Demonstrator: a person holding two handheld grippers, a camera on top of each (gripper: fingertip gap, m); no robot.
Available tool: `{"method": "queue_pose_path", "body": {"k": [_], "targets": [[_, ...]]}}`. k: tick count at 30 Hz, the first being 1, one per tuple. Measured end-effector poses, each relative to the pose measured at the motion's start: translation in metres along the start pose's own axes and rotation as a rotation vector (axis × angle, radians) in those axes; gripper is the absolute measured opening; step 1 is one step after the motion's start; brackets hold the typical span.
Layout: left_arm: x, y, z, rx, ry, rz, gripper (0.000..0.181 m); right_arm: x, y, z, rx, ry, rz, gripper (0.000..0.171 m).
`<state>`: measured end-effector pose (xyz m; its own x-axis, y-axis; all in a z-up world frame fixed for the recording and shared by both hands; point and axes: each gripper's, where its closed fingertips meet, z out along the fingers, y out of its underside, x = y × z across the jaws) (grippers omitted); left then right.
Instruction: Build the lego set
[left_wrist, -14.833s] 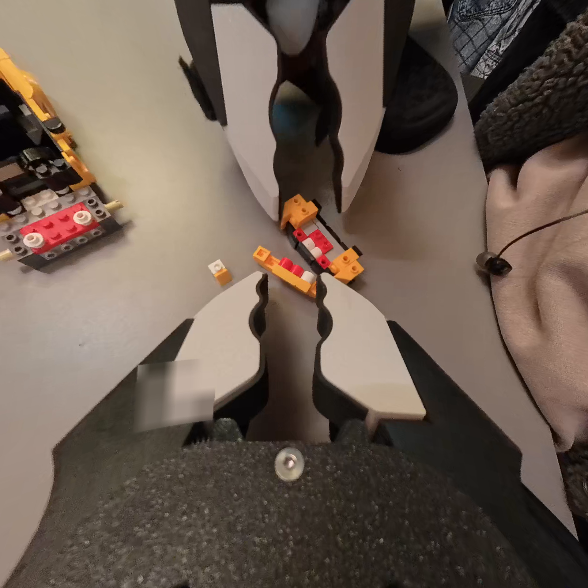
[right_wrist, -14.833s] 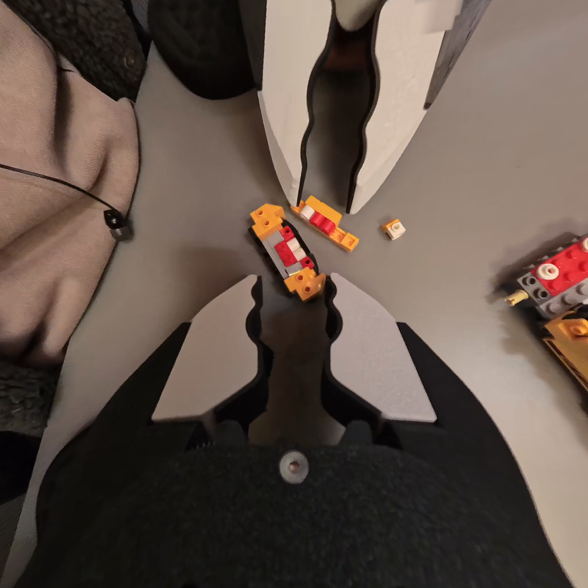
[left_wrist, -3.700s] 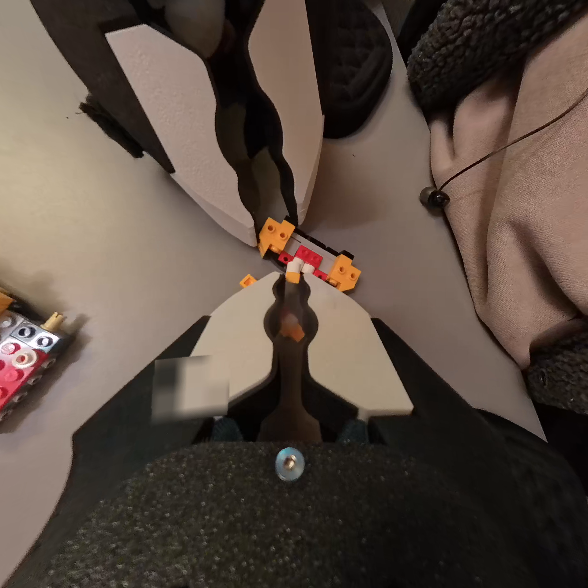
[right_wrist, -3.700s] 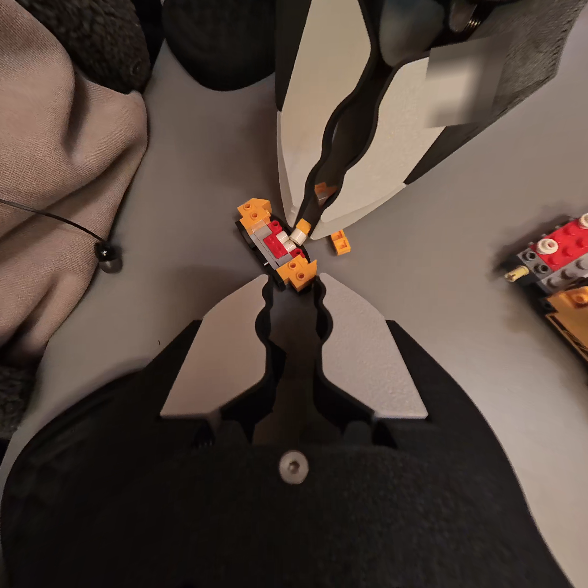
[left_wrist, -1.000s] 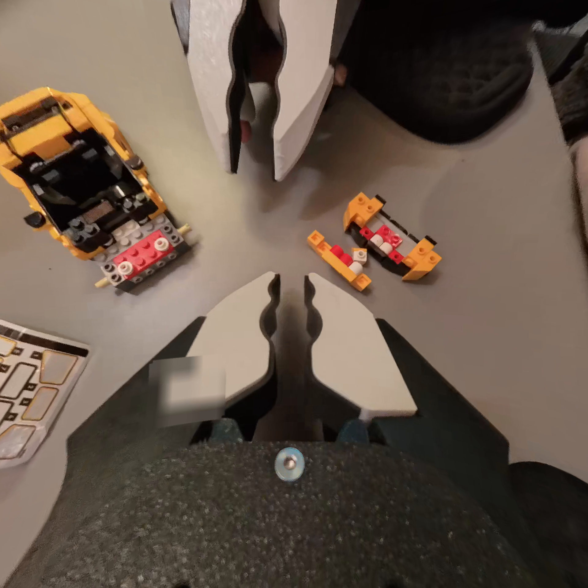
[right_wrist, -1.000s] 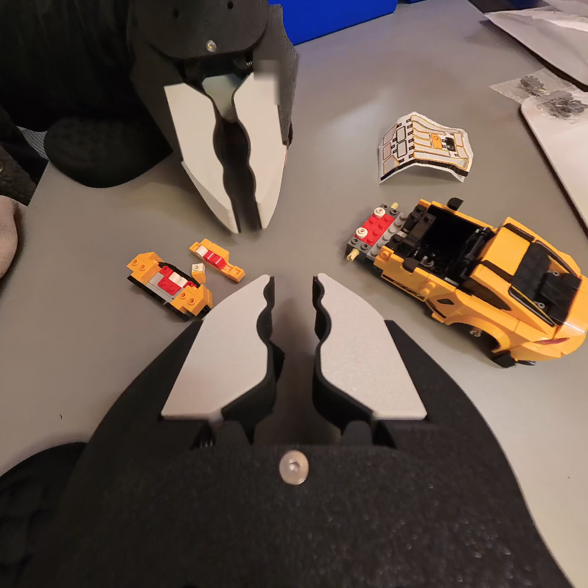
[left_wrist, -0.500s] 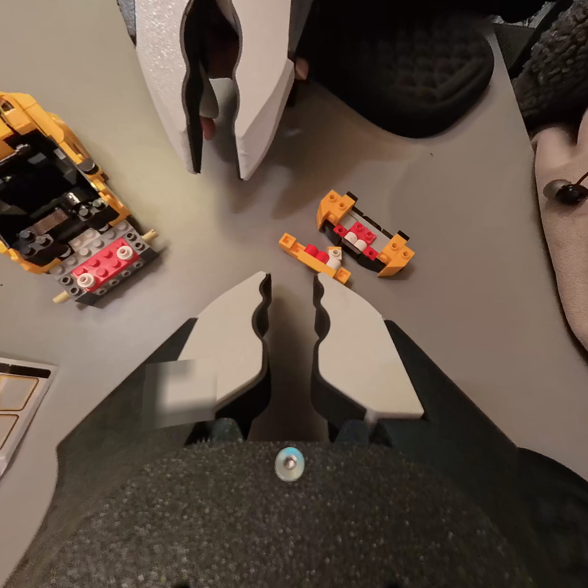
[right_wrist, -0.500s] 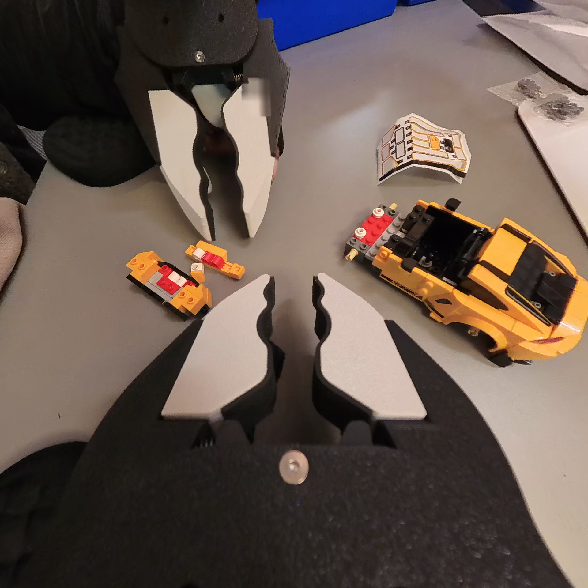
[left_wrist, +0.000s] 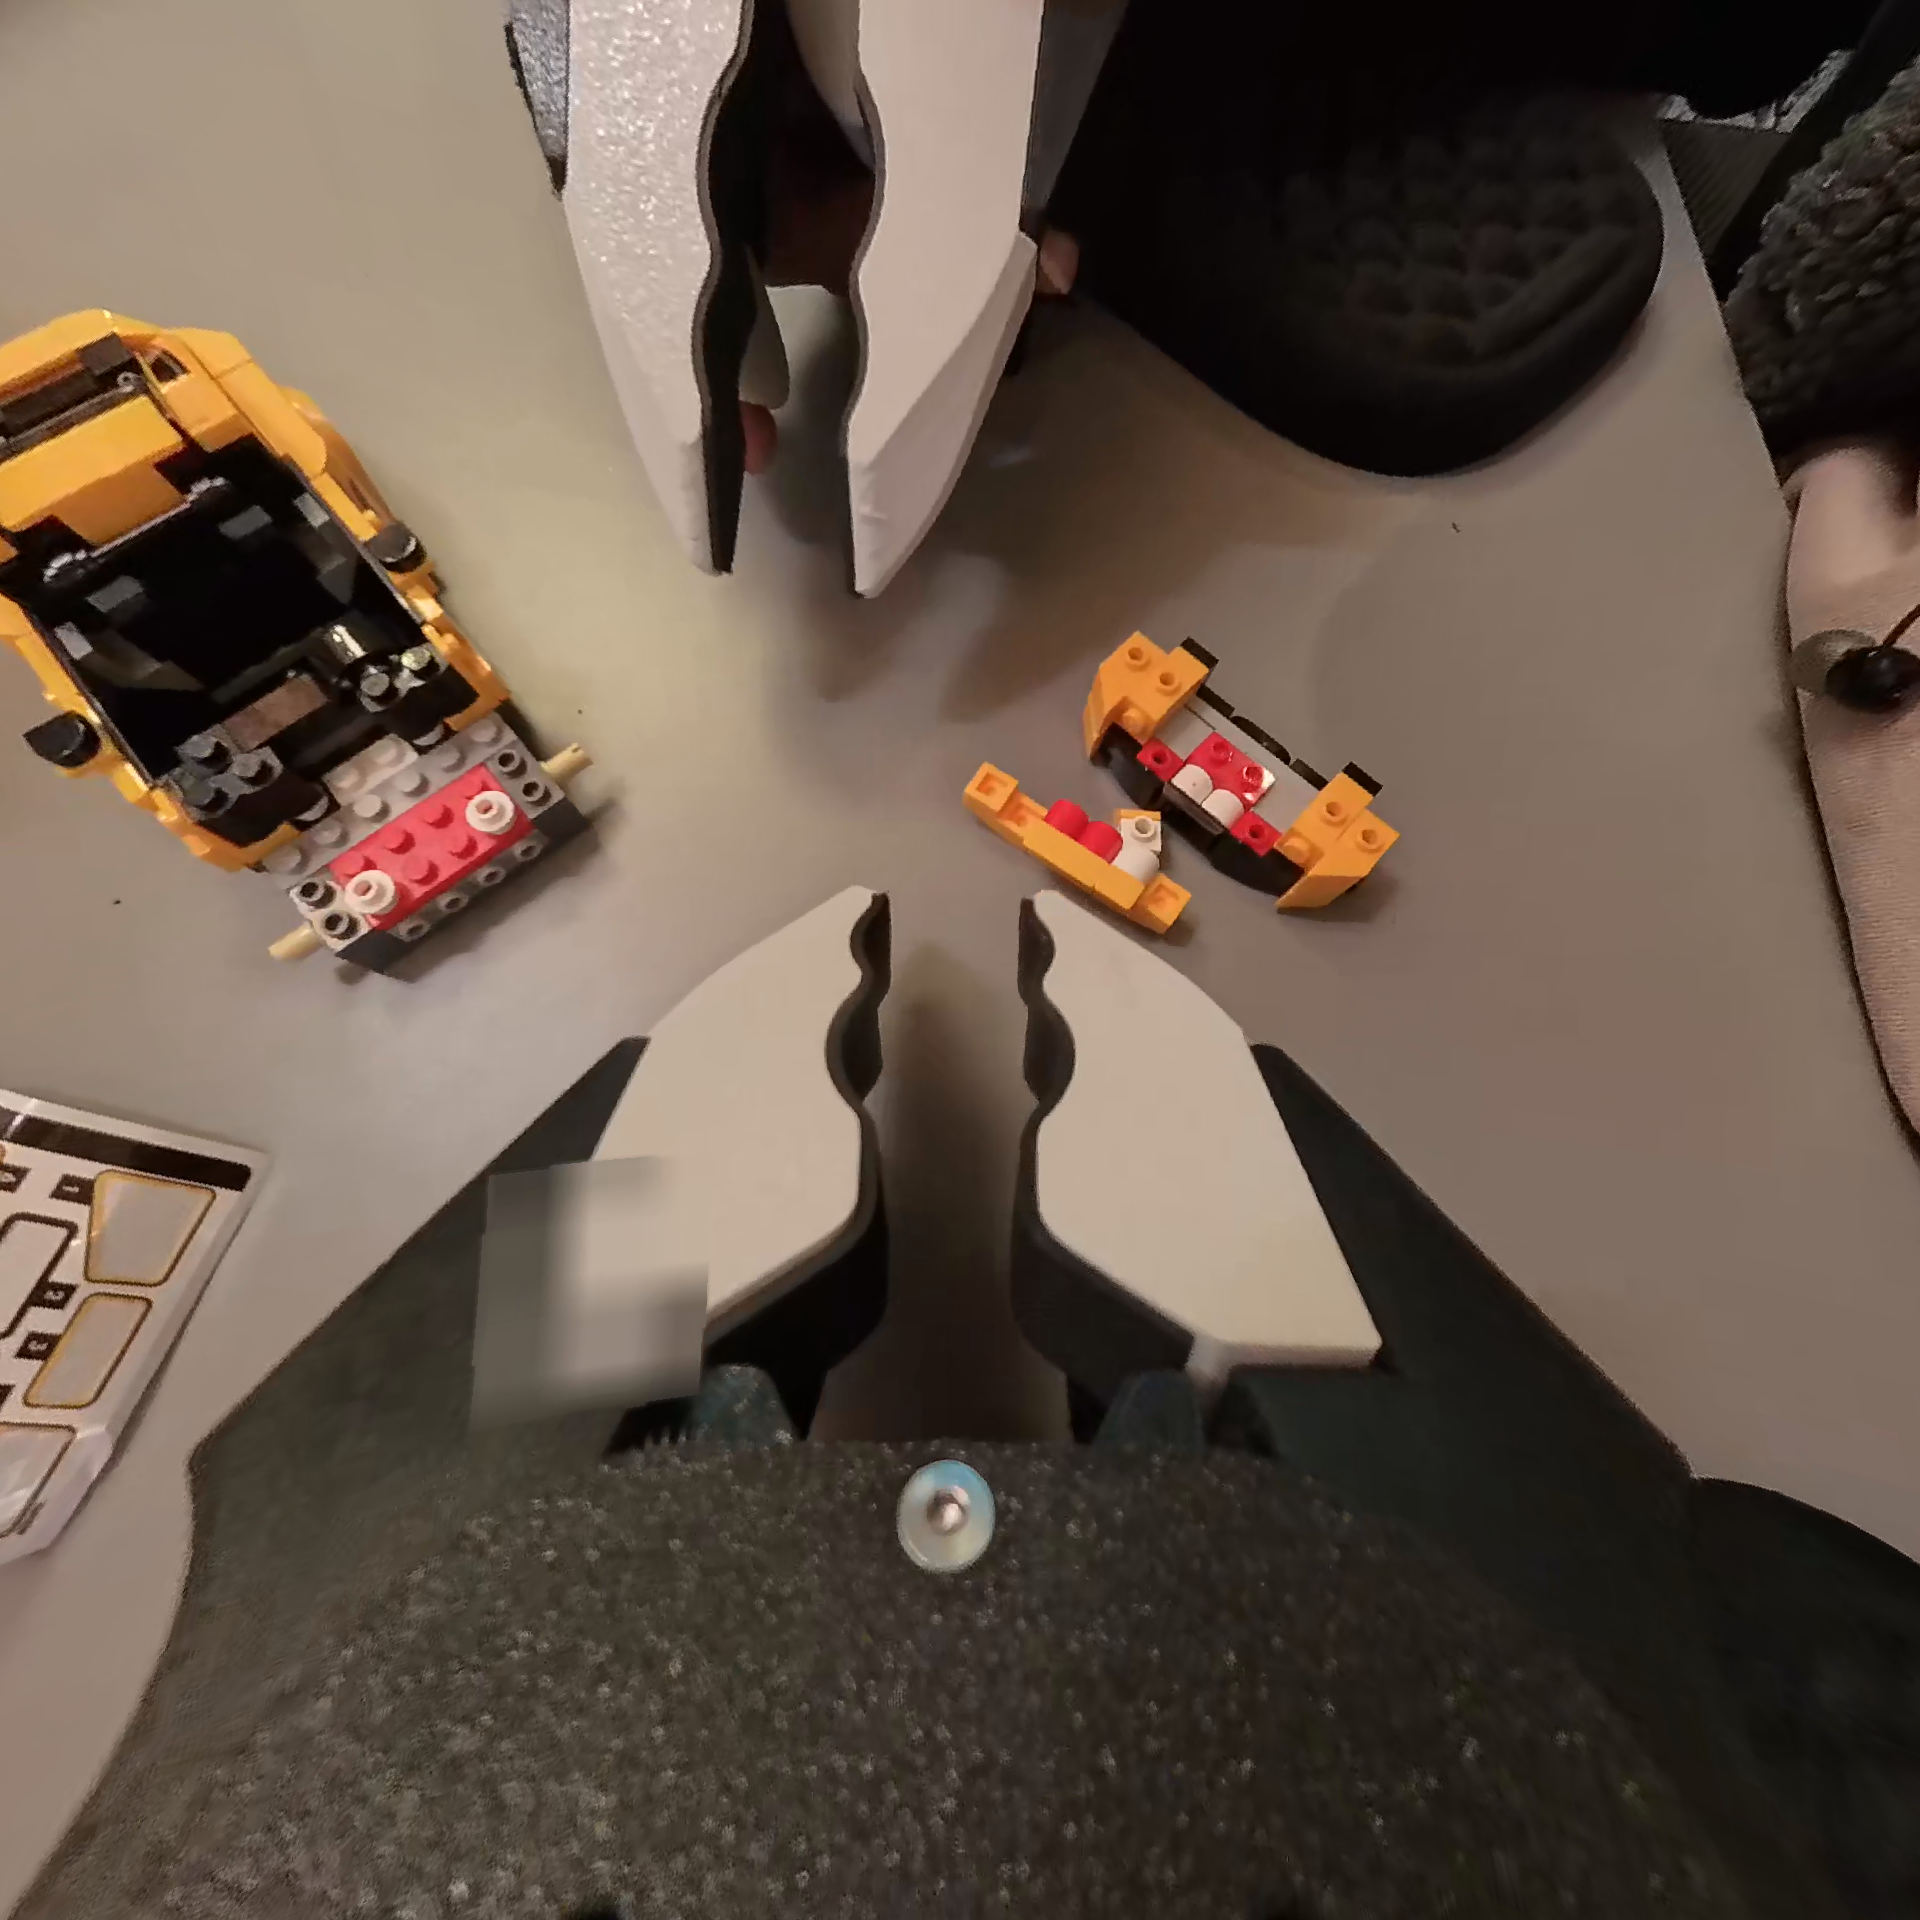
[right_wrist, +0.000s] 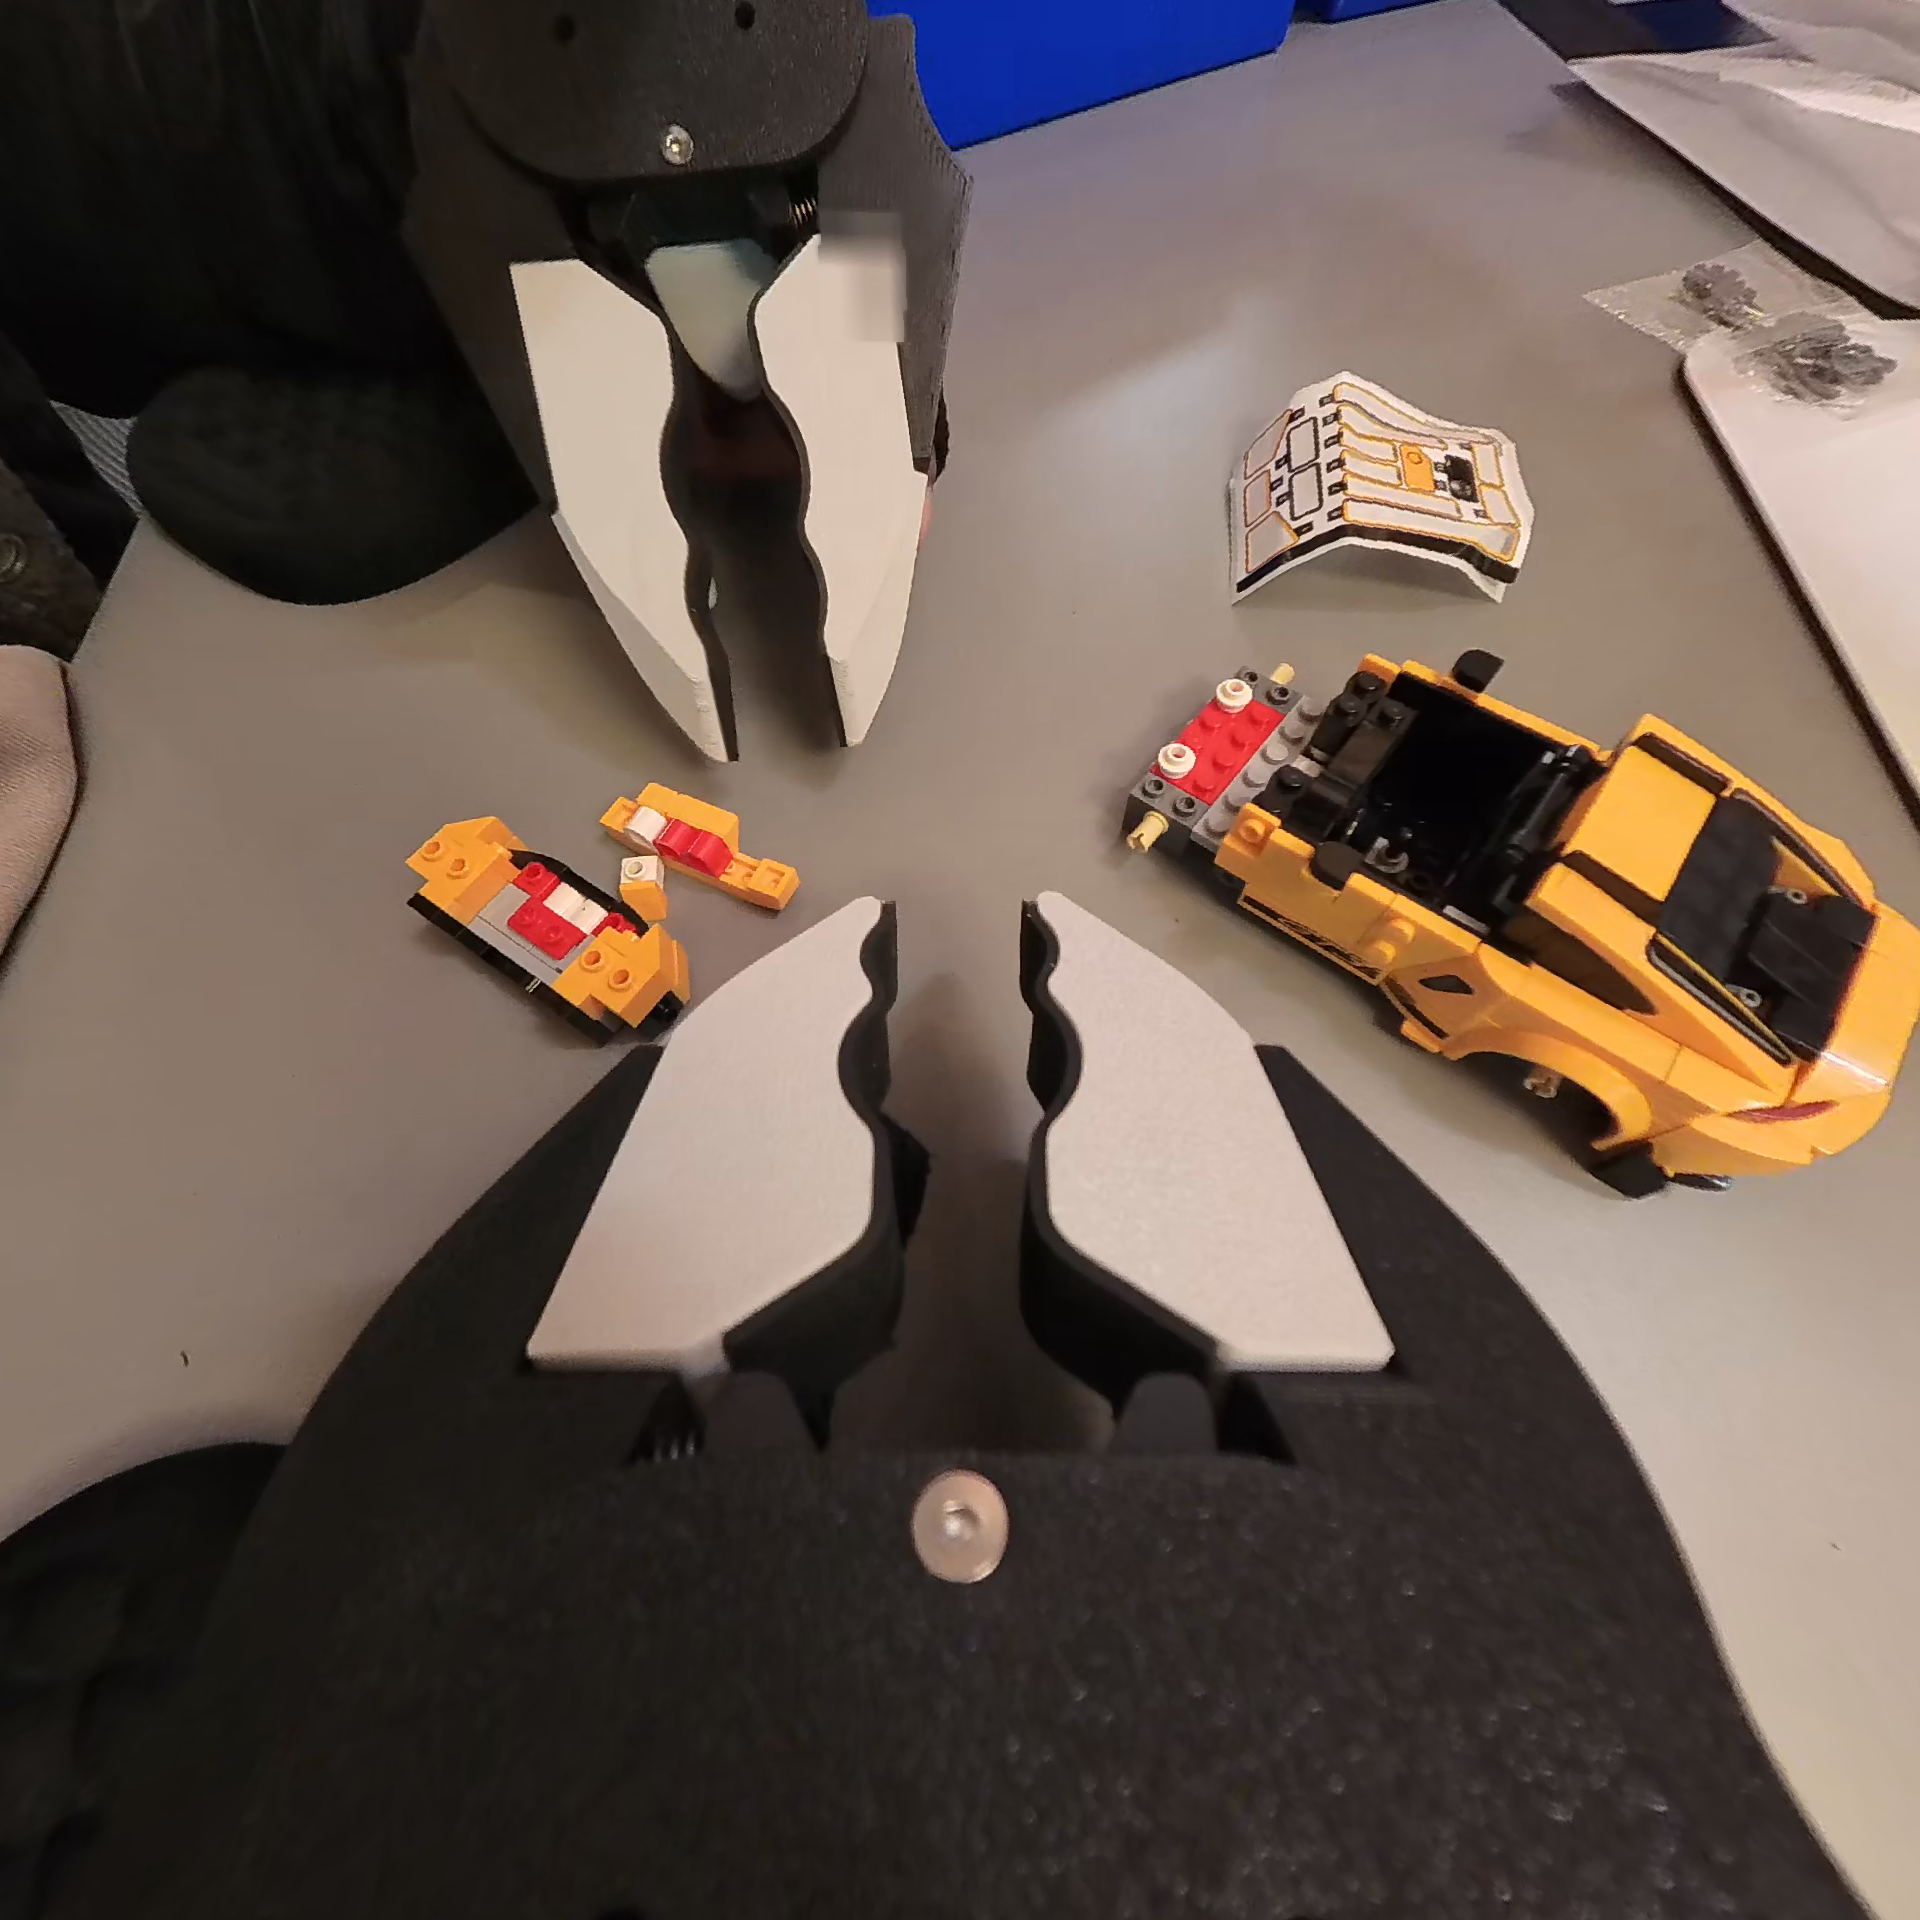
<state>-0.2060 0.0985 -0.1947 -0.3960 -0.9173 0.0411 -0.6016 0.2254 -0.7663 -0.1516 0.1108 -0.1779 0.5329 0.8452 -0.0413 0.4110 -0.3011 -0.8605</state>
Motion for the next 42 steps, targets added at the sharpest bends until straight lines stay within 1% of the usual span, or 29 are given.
{"method": "queue_pose_path", "body": {"k": [6, 12, 18, 25, 26, 28, 30, 42], "targets": [[0.004, -0.006, -0.001, 0.036, 0.019, 0.014, 0.027, 0.002, -0.003, -0.001, 0.015, 0.015, -0.002, 0.022], [0.016, 0.001, 0.004, -0.012, 0.080, 0.022, 0.034, 0.008, -0.010, -0.006, 0.064, 0.049, 0.007, 0.022], [0.030, 0.009, 0.006, -0.075, 0.141, 0.041, 0.035, 0.009, -0.011, -0.007, 0.067, 0.063, 0.001, 0.022], [0.030, 0.002, 0.016, -0.095, 0.099, 0.009, 0.031, 0.008, -0.008, -0.005, 0.052, 0.053, 0.001, 0.022], [0.030, 0.001, 0.018, -0.094, 0.086, 0.010, 0.028, 0.007, -0.008, -0.005, 0.048, 0.052, 0.000, 0.022], [0.025, 0.003, 0.019, -0.115, 0.046, 0.032, 0.013, 0.007, -0.007, -0.004, 0.042, 0.050, -0.003, 0.022], [0.018, 0.005, 0.016, -0.111, 0.009, 0.067, 0.009, 0.006, -0.006, -0.004, 0.039, 0.048, -0.007, 0.022], [-0.003, 0.007, 0.006, -0.088, -0.068, 0.036, 0.008, 0.004, -0.005, -0.004, 0.033, 0.045, -0.021, 0.022]]}}
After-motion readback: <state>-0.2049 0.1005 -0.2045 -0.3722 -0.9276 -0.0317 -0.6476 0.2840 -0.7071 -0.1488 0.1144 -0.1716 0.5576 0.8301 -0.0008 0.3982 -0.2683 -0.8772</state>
